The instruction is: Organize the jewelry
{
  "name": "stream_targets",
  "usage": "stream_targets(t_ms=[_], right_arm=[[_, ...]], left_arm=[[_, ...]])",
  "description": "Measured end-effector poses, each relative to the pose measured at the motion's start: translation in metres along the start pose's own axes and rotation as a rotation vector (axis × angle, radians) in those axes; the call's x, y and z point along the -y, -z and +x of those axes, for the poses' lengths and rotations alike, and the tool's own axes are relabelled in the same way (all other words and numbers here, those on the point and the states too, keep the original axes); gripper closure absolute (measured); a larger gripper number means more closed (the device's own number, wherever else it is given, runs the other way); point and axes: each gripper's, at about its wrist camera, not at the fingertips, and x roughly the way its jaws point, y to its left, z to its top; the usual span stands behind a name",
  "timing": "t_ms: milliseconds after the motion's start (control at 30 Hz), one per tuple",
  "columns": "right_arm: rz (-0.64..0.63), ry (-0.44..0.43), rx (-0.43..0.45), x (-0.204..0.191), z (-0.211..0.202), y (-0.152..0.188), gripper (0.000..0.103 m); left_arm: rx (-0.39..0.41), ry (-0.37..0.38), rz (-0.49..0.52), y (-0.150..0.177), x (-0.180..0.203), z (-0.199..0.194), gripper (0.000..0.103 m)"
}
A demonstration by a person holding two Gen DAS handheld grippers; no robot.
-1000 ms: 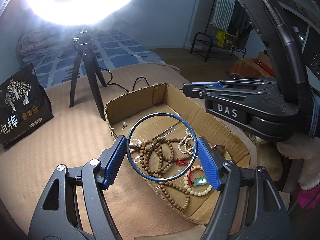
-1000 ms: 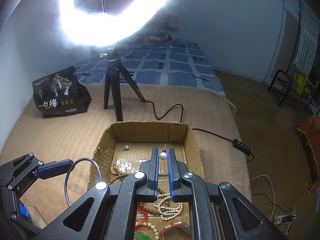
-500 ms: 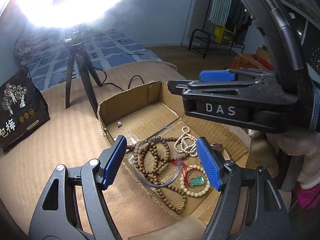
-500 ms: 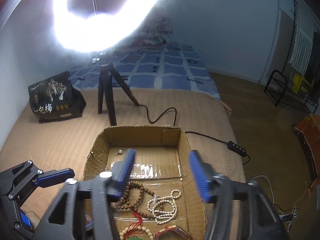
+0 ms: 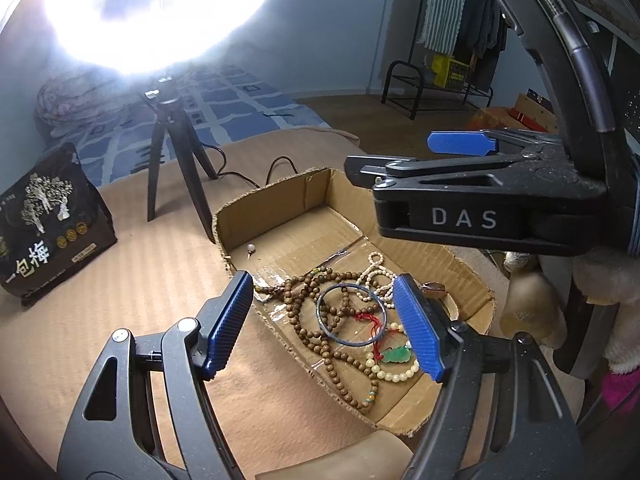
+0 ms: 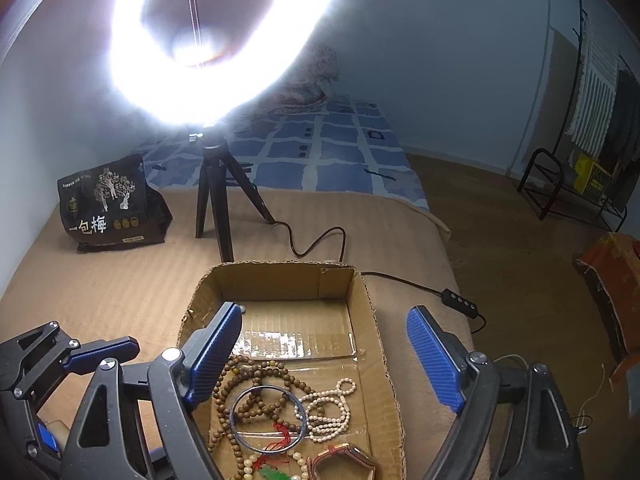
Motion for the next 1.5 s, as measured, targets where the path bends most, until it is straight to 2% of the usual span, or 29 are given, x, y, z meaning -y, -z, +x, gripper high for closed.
stream_targets(t_ms=[533, 800, 1000, 1167, 1267, 1333, 1500], right_arm=[[-0.012, 0.010, 0.067, -0.020, -0.079, -0.005, 0.015], [-0.026, 0.018, 0.087, -0.035, -0.120, 0.001, 0.012], [-0.041, 0.039, 0.086, -0.046, -0.152, 0.014, 0.009], [-0.043, 0.055, 0.105, -0.057, -0.184, 0.030, 0.002], [-0.048, 0.065, 0.112, -0.064, -0.202, 0.040, 0.001], [-0.050, 0.066, 0.120, -0.069, -0.212, 0.047, 0.000], [-0.049, 0.067, 0.129, -0.080, -0.230, 0.063, 0.000]], left_arm=[[0.090, -0.051, 0.036, -0.005, 0.000, -0.082, 0.029], [0.121, -0.068, 0.047, 0.003, 0.003, -0.127, 0.029], [0.130, -0.088, 0.043, 0.015, -0.001, -0.159, 0.028], [0.147, -0.101, 0.033, 0.026, -0.003, -0.188, 0.028], [0.156, -0.111, 0.040, 0.035, 0.000, -0.205, 0.027], [0.168, -0.115, 0.041, 0.043, 0.002, -0.216, 0.021], [0.179, -0.127, 0.053, 0.058, 0.009, -0.240, 0.021]])
